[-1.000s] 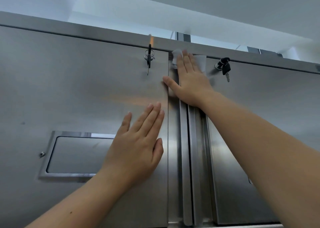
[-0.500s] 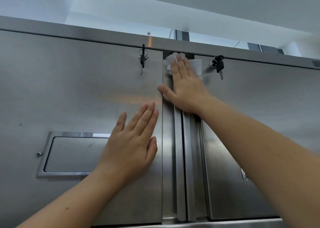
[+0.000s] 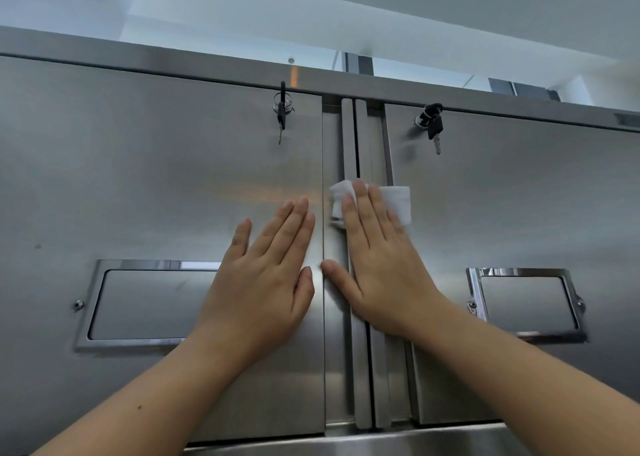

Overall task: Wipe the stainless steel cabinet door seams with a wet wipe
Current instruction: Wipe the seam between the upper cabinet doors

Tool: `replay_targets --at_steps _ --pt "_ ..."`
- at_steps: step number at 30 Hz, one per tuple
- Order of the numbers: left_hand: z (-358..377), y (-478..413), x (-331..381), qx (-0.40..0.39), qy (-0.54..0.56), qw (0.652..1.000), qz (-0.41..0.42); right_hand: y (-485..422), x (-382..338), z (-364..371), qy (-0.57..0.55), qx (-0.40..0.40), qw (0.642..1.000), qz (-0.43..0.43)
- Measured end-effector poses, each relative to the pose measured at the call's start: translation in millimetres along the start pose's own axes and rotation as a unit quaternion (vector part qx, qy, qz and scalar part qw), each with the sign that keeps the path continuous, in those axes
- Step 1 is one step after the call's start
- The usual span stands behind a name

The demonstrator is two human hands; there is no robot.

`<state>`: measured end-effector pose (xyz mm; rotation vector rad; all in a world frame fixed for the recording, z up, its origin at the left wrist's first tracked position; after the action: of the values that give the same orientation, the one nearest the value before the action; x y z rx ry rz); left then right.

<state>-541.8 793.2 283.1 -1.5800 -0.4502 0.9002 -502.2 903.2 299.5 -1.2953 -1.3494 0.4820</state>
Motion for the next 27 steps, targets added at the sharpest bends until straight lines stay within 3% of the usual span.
replay_targets --at_steps 11,17,22,27 --pt "1.4 0.5 -0.5 -0.009 0.0 1.0 -0.003 -107.7 49.9 -26.8 0.011 0.002 0.998 0.064" --pt "0.0 1.3 -5.6 -0.011 0.015 0.999 -0.04 -41.8 16.9 -8.9 -0.029 0.033 0.998 0.044" --pt "0.9 2.7 -7.4 -0.025 0.03 0.998 -0.051 33.9 -16.9 7.9 -0.03 0.01 0.999 -0.01" --pt "1.4 2.6 -8.0 -0.036 0.039 0.997 -0.057 -5.1 5.4 -1.3 0.004 0.013 1.0 0.008"
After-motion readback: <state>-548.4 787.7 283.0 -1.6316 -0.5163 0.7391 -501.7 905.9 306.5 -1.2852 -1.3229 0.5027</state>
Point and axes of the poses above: each hand's wrist, its own y-axis away from the middle knuckle, its own z-axis out of the palm, x = y × z, the point moved 7 cm from there along -y, towards the middle knuckle, and after that the axes turned 5 degrees about -z, right-handed, at the moved point
